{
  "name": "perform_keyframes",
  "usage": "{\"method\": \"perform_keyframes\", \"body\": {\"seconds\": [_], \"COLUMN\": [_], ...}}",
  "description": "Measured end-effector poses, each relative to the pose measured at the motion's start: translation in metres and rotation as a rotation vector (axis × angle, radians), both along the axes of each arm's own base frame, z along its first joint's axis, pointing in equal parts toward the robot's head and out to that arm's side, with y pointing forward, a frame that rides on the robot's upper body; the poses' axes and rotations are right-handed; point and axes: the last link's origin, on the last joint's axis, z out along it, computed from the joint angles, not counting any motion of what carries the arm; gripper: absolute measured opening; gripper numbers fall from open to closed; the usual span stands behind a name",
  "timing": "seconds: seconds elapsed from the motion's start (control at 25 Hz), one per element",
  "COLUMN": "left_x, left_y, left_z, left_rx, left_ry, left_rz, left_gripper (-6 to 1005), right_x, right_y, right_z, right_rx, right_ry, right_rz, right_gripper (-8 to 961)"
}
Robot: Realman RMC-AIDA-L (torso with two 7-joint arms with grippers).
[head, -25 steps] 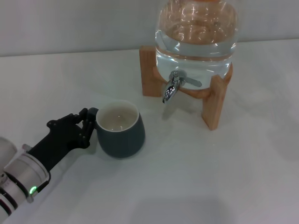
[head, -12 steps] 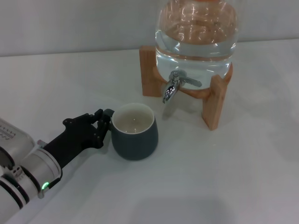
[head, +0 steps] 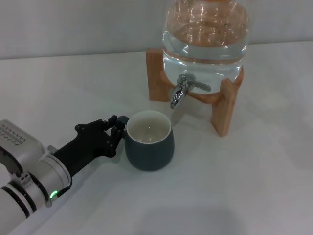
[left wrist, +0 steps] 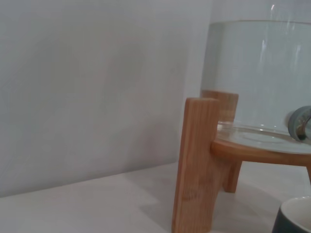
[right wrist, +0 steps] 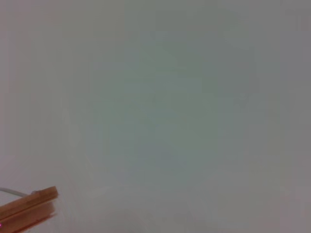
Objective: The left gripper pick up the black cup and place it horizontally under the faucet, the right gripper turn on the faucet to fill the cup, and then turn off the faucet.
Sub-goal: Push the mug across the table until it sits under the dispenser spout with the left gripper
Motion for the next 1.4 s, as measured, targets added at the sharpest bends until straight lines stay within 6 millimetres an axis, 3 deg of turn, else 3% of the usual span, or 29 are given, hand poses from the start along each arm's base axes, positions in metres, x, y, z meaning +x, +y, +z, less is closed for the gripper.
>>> {"method": "perform_keyframes", "body": {"seconds": [0.44,1.4], "left_x": [0.002,0.014], "left_y": [0.000,0.024], "left_z": [-0.001,-0.008], "left_rx": [-0.003,-0.017], "left_ry": [-0.008,0.066], "left_rz": [-0.001,0.014], "left_gripper": [156,150], "right_x": [0.000,0.000], "right_y": [-0.001,0.000], "right_z": [0.000,0.000], "right_rx": [-0.001,0.002], "right_ry": [0.000,-0.008], "right_rz": [0.002,0.002], "right_gripper": [843,844]}}
